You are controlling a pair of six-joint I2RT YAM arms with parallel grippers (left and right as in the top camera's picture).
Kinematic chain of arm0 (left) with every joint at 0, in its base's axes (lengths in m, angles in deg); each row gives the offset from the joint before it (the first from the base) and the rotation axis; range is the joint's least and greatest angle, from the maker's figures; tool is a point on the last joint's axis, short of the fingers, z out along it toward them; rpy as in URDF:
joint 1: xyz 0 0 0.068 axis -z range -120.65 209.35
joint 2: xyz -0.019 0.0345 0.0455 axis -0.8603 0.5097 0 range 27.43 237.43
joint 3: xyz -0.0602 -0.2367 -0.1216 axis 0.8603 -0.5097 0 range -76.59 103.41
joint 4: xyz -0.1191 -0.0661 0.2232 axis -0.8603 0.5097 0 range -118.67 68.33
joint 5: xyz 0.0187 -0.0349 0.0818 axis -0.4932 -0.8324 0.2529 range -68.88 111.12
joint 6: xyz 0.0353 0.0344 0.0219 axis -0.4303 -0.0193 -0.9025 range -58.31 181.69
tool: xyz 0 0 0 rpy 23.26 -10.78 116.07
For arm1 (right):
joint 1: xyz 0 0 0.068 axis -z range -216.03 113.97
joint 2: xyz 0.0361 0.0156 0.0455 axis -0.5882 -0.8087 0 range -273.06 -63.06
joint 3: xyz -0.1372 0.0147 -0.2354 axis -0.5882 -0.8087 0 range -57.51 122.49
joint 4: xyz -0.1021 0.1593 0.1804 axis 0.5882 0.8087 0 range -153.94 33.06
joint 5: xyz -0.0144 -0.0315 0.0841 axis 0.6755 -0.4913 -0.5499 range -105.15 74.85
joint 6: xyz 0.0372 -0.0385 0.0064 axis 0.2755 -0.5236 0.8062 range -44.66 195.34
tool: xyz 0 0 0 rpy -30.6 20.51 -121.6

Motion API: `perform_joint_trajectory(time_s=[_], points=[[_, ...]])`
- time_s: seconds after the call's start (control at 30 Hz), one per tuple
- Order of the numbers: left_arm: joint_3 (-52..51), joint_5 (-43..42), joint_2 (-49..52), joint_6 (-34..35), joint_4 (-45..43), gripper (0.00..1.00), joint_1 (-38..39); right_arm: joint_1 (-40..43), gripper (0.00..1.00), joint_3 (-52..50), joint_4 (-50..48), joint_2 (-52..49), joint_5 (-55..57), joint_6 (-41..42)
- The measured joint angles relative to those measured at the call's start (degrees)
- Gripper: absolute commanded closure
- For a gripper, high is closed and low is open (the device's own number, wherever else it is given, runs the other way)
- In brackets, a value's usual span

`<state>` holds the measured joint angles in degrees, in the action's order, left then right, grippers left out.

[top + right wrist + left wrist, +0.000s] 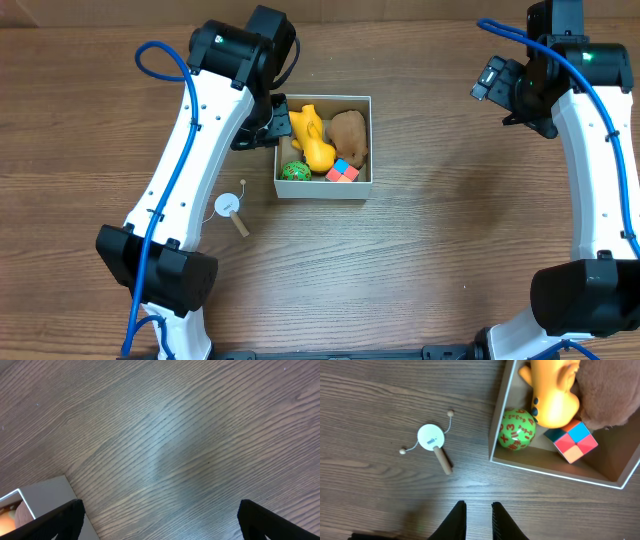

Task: Pack container
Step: 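Release the green ball and raise the left gripper out, then move the left gripper down to the white paddle toy's handle and grasp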

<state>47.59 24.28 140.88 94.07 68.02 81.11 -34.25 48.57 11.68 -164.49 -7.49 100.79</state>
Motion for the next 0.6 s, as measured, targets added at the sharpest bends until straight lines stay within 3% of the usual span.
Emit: perform_joint_trajectory(time_s=[0.17, 0.33, 0.4, 0.47, 0.6], points=[[-2.86, -0.52, -2.64, 0.02, -0.26, 0.80, 2.01, 0.00, 0.00, 0.00, 0.00, 0.00, 0.00, 0.00], [-12.98, 0.66, -12.61, 2.01, -0.02, 0.76, 4.17, 0.00, 0.00, 0.00, -0.02, 0.00, 0.00, 0.00], [-18.43, 1.97, -17.00, 3.74, -0.26, 0.58, 4.17, 0.00, 0.00, 0.00, 0.02, 0.00, 0.00, 0.00], [-25.29, 3.43, -21.38, 5.84, -1.62, 0.29, 4.09, 0.00, 0.00, 0.00, 0.02, 0.00, 0.00, -0.02], [-38.01, 4.28, -25.79, 10.19, -9.75, 0.23, 4.09, 0.00, 0.00, 0.00, 0.00, 0.00, 0.02, -0.02]])
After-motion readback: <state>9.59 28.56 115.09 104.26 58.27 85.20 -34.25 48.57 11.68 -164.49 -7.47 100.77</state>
